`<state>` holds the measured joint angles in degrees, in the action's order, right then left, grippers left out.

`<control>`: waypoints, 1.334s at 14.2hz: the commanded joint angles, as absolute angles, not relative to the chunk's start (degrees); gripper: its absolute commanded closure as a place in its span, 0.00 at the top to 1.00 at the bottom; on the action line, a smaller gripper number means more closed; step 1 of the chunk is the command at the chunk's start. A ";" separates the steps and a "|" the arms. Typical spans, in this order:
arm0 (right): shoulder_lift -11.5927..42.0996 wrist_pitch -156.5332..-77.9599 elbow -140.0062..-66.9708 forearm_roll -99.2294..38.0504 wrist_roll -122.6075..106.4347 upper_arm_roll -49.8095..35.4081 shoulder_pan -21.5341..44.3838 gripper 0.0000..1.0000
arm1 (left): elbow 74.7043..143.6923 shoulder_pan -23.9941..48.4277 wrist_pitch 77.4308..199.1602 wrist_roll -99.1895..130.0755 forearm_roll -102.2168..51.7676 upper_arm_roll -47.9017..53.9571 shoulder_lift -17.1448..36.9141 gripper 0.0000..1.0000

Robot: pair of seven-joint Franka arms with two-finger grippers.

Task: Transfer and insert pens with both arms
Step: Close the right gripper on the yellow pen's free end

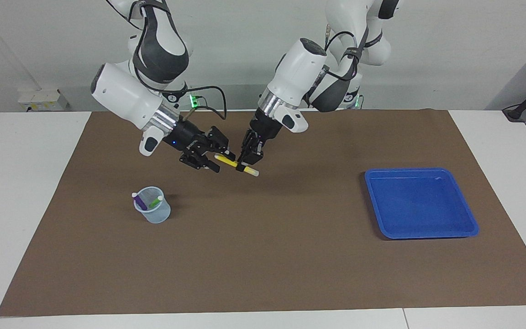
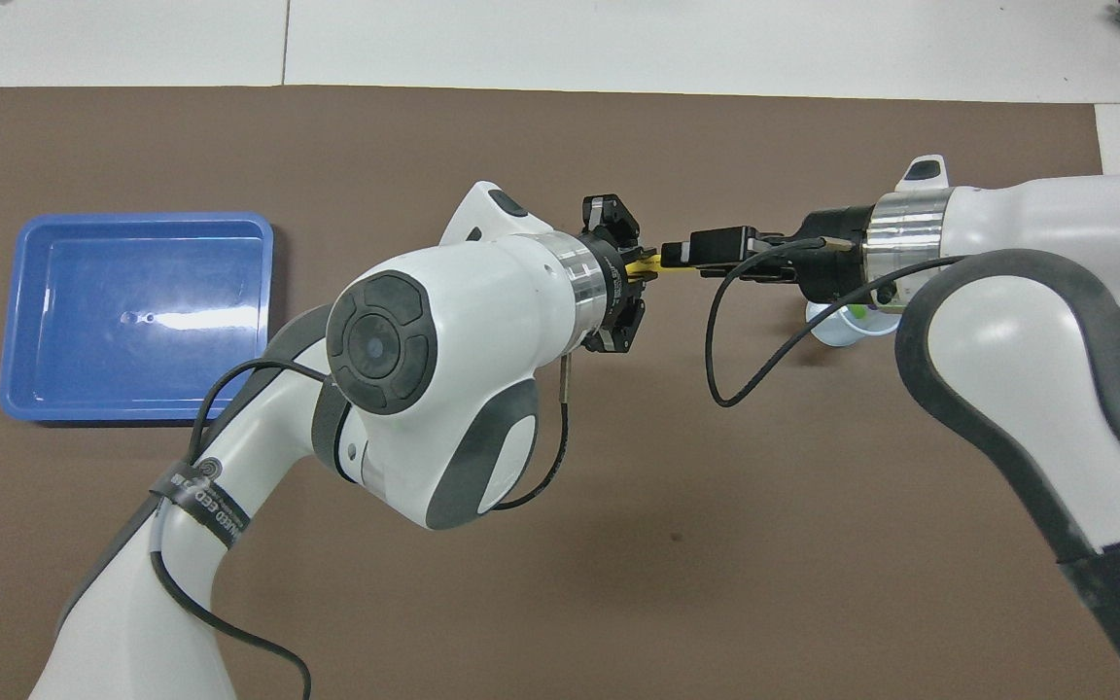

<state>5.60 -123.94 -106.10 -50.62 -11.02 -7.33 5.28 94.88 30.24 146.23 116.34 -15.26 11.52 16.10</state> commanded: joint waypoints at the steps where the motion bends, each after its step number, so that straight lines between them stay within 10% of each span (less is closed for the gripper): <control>1: 4.57 -121.47 -106.17 -51.06 -12.57 -7.56 3.60 0.66 | 94.22 31.38 147.04 116.28 -16.00 10.81 16.79 0.00; 14: 4.57 -121.46 -106.08 -51.06 -14.68 -7.47 3.60 0.00 | 94.22 31.38 148.27 116.37 -16.00 10.81 16.87 0.00; 19: 4.57 -121.38 -105.56 -50.98 -14.33 -7.38 3.60 0.00 | 94.39 31.38 148.27 115.84 -16.00 10.81 16.87 0.00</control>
